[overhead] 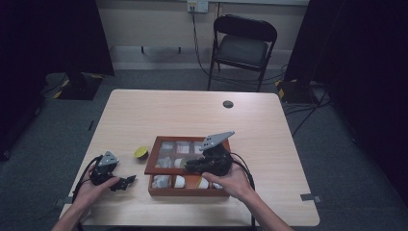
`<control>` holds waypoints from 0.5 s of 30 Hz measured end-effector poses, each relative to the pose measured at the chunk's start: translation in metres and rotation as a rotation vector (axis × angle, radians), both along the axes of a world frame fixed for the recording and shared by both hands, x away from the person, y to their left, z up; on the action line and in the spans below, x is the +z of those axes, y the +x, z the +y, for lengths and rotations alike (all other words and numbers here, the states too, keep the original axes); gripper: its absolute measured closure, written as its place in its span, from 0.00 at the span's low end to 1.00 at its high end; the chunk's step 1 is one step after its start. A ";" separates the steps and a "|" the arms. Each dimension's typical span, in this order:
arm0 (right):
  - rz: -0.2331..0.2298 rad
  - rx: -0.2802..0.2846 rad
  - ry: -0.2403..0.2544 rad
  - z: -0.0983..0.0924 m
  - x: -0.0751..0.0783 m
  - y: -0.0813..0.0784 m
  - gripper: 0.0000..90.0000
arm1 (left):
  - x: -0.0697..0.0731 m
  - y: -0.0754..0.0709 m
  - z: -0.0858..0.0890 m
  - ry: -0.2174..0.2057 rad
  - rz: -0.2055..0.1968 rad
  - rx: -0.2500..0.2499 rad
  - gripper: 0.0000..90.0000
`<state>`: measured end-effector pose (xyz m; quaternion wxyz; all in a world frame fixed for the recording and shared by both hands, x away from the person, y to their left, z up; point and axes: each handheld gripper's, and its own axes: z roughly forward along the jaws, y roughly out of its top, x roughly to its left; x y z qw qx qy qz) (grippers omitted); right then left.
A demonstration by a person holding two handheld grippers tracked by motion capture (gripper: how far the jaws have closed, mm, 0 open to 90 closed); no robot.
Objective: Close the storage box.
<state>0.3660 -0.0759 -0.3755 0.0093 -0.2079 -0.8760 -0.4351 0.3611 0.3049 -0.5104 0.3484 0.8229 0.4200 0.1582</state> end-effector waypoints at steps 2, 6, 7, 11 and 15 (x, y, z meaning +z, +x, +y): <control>0.000 0.001 0.002 0.000 -0.001 0.000 0.91 | 0.000 0.000 0.000 0.000 0.000 0.000 0.00; 0.001 0.003 -0.009 0.001 -0.003 -0.002 0.91 | 0.000 0.000 0.000 0.000 0.000 0.001 0.00; -0.001 0.004 -0.009 0.001 -0.004 -0.002 0.91 | 0.000 0.000 0.000 0.000 0.000 0.000 0.00; -0.005 0.002 -0.011 0.000 -0.006 -0.004 0.91 | 0.000 0.000 0.000 0.001 0.000 0.000 0.00; 0.000 0.003 -0.019 0.001 -0.011 -0.006 0.91 | 0.000 0.000 0.000 0.000 0.000 0.000 0.00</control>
